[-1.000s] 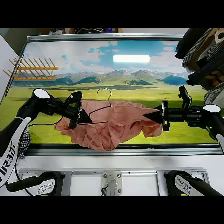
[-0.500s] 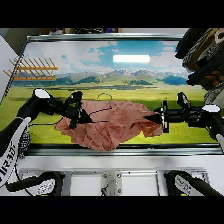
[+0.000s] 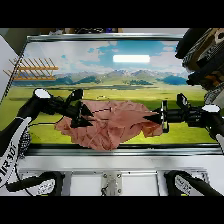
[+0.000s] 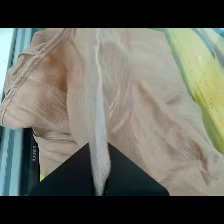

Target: Fold the clothes and pants, and hang the long-sleeved shirts on hangers.

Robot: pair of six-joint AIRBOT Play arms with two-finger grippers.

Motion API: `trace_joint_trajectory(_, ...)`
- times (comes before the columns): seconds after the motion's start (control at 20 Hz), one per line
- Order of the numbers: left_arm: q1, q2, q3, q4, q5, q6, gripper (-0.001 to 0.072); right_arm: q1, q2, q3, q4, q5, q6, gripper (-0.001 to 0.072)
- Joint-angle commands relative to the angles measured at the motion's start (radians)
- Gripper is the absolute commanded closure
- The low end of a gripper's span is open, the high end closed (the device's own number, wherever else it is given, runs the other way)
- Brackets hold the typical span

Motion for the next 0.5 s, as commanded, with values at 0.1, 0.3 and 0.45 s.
trace_joint_trajectory(0.1, 0.001, 0.011, 0.0, 0.004, 0.033, -0.139, 0.0211, 0.0, 0.0, 0.0, 0.003, 0.004, 0.001, 0.0705)
trace_joint_trajectory(0.3, 0.041, 0.11, 0.0, 0.005, 0.153, -0.253, 0.0212, 0.0, 0.011, 0.0, 0.005, 0.005, 0.068, 0.0707)
trace_joint_trajectory(0.45, 0.131, 0.2, 0.0, 0.005, 0.211, -0.366, 0.0212, 0.0, 0.056, 0.0, 0.032, 0.005, 0.11, 0.0708)
